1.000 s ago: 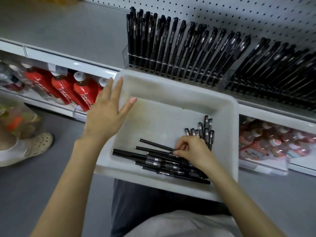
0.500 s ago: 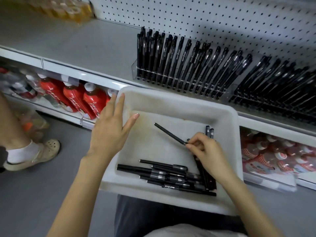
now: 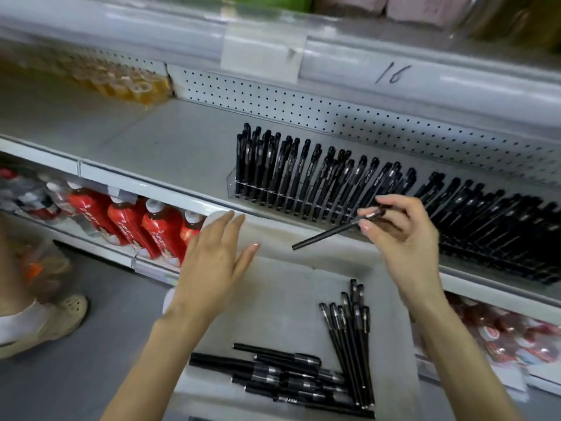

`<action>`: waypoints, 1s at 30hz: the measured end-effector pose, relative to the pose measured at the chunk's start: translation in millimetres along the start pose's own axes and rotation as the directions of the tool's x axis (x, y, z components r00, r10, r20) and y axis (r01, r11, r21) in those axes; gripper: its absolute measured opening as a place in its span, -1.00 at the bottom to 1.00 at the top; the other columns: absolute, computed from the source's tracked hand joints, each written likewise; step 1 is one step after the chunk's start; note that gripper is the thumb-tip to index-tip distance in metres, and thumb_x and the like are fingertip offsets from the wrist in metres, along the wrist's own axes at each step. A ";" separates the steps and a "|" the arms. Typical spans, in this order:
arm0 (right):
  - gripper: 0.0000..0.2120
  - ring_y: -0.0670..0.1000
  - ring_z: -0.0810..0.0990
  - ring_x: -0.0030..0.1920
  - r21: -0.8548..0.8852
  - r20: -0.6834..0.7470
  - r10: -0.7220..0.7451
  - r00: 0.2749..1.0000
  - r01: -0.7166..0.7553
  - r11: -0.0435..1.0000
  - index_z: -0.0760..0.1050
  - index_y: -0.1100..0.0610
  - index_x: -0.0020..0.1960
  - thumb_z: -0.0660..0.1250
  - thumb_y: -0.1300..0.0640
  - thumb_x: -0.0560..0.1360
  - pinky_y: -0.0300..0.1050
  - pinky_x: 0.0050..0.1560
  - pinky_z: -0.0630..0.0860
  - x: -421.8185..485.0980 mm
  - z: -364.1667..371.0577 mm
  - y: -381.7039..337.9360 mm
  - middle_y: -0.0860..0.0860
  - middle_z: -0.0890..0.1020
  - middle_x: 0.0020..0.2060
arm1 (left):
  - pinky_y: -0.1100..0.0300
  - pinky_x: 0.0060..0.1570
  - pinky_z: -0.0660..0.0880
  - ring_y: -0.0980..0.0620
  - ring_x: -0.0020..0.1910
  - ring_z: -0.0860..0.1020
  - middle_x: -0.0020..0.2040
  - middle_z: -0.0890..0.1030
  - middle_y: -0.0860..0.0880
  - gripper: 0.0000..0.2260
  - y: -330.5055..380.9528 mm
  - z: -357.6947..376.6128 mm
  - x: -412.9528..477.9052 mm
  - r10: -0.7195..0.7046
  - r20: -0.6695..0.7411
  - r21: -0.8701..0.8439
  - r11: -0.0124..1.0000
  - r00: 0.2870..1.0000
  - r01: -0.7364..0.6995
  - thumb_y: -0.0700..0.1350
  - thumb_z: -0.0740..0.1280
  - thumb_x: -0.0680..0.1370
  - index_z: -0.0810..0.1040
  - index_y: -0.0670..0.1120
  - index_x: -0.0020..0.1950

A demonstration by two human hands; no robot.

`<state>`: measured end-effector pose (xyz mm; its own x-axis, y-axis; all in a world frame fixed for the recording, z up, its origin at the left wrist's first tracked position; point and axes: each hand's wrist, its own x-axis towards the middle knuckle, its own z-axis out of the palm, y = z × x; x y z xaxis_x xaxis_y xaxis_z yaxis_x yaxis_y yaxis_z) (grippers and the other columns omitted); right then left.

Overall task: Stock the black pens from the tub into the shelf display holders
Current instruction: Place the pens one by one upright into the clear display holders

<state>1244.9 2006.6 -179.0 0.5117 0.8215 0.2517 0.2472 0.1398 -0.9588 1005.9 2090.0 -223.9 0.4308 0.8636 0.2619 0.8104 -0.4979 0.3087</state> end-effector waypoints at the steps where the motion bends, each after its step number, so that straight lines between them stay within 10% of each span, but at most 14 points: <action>1: -0.63 -0.01 0.66 -0.01 0.022 -0.012 -0.003 1.000 0.003 1.000 0.44 0.02 0.05 0.41 0.38 0.40 -0.12 0.06 0.56 5.6 1.2 -3.2 0.03 0.68 -0.09 | -0.02 0.27 0.35 -0.12 0.31 0.43 0.35 0.45 -0.14 -0.46 6.0 2.5 6.1 0.048 0.014 0.030 0.998 0.999 -0.049 0.18 0.02 0.58 0.39 -0.14 0.39; 14: -0.71 -0.30 0.57 -0.01 -0.223 -0.181 -0.322 0.929 0.280 0.934 0.47 0.00 0.08 0.43 0.25 0.44 -0.40 0.07 0.47 45.3 13.3 -15.6 -0.24 0.56 -0.05 | -0.08 0.30 0.35 -0.06 0.25 0.51 0.23 0.56 -0.12 -0.46 46.8 51.6 50.9 0.314 0.078 0.210 0.923 0.946 -0.323 0.17 -0.03 0.60 0.46 -0.15 0.34; 30: -0.71 -0.32 0.55 -0.05 -0.373 -0.104 -0.308 0.946 0.250 0.893 0.51 0.04 0.13 0.43 0.20 0.44 -0.54 0.06 0.40 55.4 24.7 4.8 -0.29 0.53 -0.08 | -0.07 0.41 0.15 -0.05 0.39 0.38 0.43 0.36 -0.12 -0.42 42.0 67.3 48.7 0.334 0.117 0.191 0.917 0.935 -0.351 0.22 -0.05 0.61 0.29 -0.15 0.45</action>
<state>1254.1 2066.4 -173.0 0.4930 0.6764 0.5472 0.6559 0.1243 -0.7445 1087.7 2116.4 -259.7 0.7201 0.6506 0.2412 0.6672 -0.7447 0.0164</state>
